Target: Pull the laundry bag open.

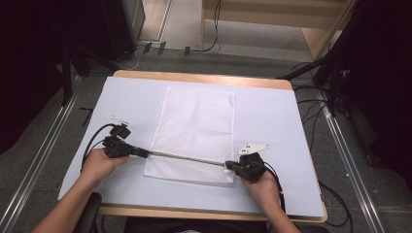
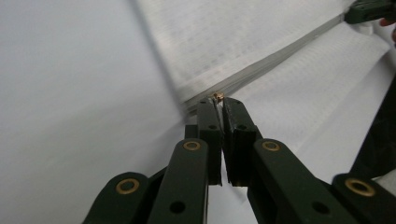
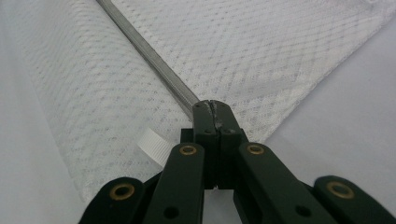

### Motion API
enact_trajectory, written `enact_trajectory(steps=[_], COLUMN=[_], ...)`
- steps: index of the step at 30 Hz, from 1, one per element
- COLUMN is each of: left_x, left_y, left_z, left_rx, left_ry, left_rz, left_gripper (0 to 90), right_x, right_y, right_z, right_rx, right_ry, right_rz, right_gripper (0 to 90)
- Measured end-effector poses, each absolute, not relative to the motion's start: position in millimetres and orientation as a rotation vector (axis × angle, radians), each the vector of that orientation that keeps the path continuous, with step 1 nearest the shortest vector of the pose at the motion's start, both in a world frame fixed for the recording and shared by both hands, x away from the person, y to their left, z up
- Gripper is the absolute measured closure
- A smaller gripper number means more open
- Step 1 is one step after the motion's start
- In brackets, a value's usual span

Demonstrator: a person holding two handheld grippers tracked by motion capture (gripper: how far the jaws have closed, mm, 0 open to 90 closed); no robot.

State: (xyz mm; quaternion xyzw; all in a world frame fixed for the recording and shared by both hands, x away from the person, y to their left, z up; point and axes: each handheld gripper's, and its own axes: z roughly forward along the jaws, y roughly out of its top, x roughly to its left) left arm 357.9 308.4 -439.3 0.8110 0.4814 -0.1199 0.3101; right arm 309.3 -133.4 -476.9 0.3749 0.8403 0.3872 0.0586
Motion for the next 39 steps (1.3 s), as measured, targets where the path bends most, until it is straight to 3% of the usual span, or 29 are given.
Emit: enact_trajectory(steps=[19, 21, 24, 31, 39], left_x=[350.2, 350.7, 350.0, 349.6, 349.8], left_y=[314.8, 315.9, 317.5, 321.8, 330.5], left_z=[-444.3, -443.7, -441.3, -437.3, -433.6], left_rx=[2.111, 2.080, 2.070, 2.075, 2.047], left_ry=[1.255, 1.251, 1.225, 1.225, 1.260], left_rz=[-0.352, -0.331, -0.290, -0.158, -0.033], left_gripper=[86.4, 75.0, 66.1, 53.0, 42.7], right_x=[313.6, 315.2, 313.6, 316.5, 326.0], right_y=[-132.2, -131.9, -129.5, -135.3, -160.2], right_z=[-474.1, -471.6, -465.3, -458.5, -453.5], right_rx=[1.134, 1.103, 1.012, 1.060, 1.092], right_ry=[2.578, 2.570, 2.549, 2.512, 2.402], right_rz=[1.167, 1.222, 1.276, 1.310, 1.336], right_gripper=[90.0, 79.7, 79.2, 68.2, 46.1])
